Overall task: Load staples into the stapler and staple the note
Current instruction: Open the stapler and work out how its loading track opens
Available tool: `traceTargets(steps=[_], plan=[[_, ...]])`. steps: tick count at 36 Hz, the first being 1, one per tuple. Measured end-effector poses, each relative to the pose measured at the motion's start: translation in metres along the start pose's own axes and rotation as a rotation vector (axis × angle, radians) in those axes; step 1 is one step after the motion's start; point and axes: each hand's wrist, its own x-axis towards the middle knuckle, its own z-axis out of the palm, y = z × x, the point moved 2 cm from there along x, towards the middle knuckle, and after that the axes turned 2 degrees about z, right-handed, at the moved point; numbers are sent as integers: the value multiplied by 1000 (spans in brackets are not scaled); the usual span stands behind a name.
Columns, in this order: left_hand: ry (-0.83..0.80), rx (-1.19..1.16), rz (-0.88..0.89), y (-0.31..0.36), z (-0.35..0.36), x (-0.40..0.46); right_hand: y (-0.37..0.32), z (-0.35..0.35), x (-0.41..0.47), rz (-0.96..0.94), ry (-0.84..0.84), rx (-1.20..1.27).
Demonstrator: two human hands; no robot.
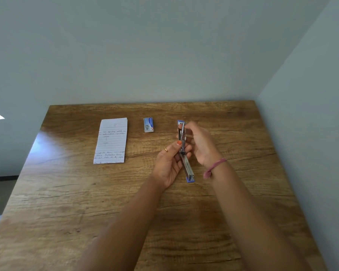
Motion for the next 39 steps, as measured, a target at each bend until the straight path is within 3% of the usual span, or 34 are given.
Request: traceTargets(steps=[10, 30, 39], plan=[[22, 9, -21, -3, 0, 4, 2, -2, 4, 103, 2, -11], [48, 79, -22, -4, 2, 1, 22, -3, -7, 62, 44, -63], [36, 59, -25, -3, 2, 0, 23, -2, -14, 41, -11, -7]])
